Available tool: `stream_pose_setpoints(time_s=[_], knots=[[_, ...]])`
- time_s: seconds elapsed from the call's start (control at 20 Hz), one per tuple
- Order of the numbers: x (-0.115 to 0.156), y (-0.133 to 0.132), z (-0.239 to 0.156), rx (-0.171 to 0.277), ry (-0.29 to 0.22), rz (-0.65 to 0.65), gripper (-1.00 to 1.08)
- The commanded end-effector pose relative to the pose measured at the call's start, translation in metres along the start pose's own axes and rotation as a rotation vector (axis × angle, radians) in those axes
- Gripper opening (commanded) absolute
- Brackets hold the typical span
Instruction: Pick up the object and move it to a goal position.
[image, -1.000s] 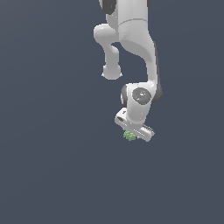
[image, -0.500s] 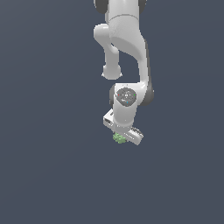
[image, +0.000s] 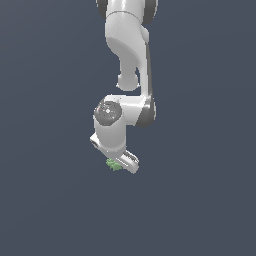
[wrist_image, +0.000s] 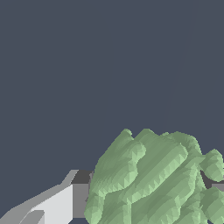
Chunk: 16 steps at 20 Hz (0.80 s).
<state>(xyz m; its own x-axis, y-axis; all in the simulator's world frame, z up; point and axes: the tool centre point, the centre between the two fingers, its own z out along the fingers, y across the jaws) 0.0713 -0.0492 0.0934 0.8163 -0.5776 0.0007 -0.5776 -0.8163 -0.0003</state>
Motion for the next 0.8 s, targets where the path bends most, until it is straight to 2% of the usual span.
stream_pose_setpoints(time_s=[0.0,0.35,0.75], knots=[[0.02,0.011,-0.007,0.0,-0.001,-0.001,-1.0],[0.054,0.029,-0.019,0.0,-0.001,-0.001,-1.0],[0.067,0.036,-0.023,0.0,-0.001,-0.001,-1.0]])
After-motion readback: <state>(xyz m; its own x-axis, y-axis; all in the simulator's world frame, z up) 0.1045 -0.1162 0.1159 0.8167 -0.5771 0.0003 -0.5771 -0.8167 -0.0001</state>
